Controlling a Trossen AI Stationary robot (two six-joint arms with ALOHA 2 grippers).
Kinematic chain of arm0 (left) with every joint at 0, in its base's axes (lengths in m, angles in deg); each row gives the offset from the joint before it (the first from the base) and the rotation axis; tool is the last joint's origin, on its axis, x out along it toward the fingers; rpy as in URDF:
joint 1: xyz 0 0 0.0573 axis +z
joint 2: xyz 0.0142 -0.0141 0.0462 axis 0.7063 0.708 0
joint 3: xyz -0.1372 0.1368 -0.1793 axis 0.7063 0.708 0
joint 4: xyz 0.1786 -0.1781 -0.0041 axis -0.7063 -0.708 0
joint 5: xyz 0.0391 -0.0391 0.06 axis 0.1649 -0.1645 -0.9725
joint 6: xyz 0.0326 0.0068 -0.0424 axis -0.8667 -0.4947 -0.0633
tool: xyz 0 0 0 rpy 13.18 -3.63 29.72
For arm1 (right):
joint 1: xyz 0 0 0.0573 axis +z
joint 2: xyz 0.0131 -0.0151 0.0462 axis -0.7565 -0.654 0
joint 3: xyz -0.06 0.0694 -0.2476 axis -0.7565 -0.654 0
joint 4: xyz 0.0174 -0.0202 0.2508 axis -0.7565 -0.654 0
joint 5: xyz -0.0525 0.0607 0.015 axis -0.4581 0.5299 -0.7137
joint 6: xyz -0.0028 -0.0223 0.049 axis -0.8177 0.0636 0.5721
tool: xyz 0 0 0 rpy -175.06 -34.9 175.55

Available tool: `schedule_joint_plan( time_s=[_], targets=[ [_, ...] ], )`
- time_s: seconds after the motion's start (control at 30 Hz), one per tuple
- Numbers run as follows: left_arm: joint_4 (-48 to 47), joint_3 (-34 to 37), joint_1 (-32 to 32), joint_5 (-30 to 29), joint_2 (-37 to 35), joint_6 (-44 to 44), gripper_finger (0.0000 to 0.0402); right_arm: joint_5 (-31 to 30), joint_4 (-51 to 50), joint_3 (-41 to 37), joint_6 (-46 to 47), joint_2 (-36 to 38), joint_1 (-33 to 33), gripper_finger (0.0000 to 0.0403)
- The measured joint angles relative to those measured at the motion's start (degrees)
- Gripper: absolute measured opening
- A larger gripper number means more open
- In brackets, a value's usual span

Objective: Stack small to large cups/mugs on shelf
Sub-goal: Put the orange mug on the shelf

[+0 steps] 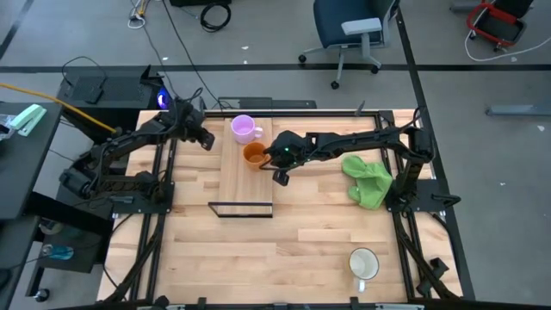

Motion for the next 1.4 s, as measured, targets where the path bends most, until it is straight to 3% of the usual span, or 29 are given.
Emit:
schedule_joint_plan(
  time_s=[0.17,0.4,0.67,0.97,1.2,1.4],
  targets=[
    [-0.02,0.0,-2.24,2.52,0.0,-0.73,0.0018,0.03,-0.6,0.0,-0.82,0.0,-0.33,0.0],
    [0.0,0.0,-6.41,10.81,0.0,-0.99,0.0009,0.01,-0.78,0.0,-2.06,0.0,-0.73,0.0],
    [0.08,0.0,-11.17,10.9,0.0,-1.36,0.0023,0.01,-0.84,0.0,-2.88,0.0,-1.38,0.0],
    [1.11,0.0,-13.94,10.92,0.0,-0.73,0.0011,1.5,-4.54,0.53,-3.55,3.36,0.13,0.0],
    [6.06,-0.01,-15.48,10.9,0.0,1.19,0.0021,-6.21,-8.37,0.79,-0.93,10.63,2.16,0.0],
    [7.34,0.0,-15.45,9.46,0.0,3.83,0.0012,-7.24,-8.74,-0.07,1.61,7.33,0.27,0.0]
  ],
)
